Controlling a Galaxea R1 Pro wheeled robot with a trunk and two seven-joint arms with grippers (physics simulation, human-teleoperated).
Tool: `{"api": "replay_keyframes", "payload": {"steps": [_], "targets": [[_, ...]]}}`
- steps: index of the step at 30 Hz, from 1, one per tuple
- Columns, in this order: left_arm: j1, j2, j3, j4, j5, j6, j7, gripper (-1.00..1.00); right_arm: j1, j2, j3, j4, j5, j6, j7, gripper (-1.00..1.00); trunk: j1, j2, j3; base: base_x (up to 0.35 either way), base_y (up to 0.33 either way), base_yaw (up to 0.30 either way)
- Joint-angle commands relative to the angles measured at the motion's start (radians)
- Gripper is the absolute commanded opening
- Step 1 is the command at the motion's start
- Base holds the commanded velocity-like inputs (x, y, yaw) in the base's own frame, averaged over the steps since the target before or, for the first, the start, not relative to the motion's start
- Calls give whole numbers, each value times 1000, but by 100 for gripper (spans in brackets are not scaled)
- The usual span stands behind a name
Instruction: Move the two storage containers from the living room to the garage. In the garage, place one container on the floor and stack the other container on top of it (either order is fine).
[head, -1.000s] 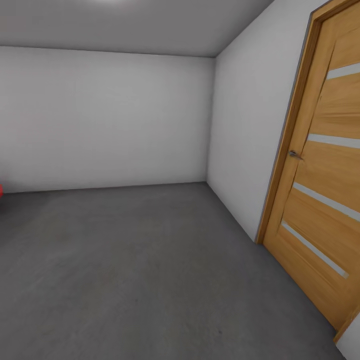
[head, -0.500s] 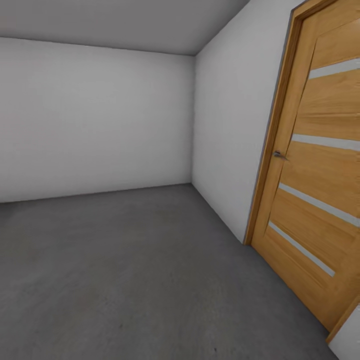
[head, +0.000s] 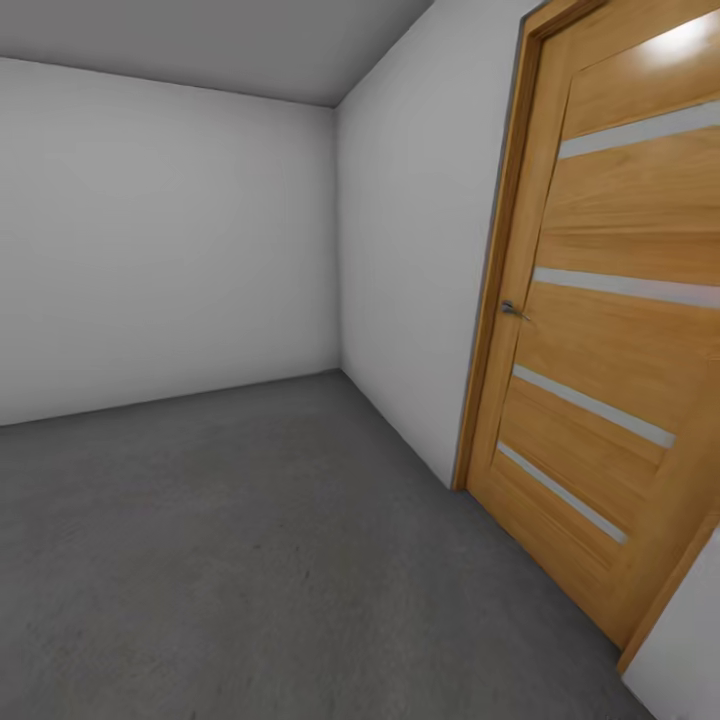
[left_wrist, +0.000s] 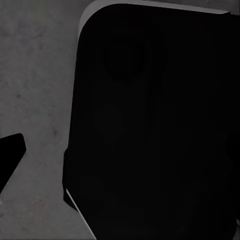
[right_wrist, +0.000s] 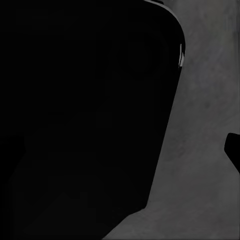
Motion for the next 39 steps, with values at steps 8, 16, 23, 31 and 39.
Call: {"api": "replay_keyframes", "payload": {"steps": [8,16,23,31,39], "targets": [[0,0,1,0,6,-1,1,100,0,0,-1,0,7,-3,-1,100,0,0,-1,30,1,-290],[0,-1,1,-2,5,-3,1,100,0,0,-3,0,7,-2,-1,100,0,0,-1,6,0,-274],[0,-1,0,-2,5,-1,1,100,0,0,2,0,15,-2,-1,100,0,0,-1,217,0,-63],[0,-1,0,-2,5,0,1,100,0,0,5,0,20,-3,0,100,0,0,-1,313,15,-5],[0,-1,0,-2,5,0,1,100,0,0,5,0,20,-1,-1,100,0,0,-1,322,92,0]]}}
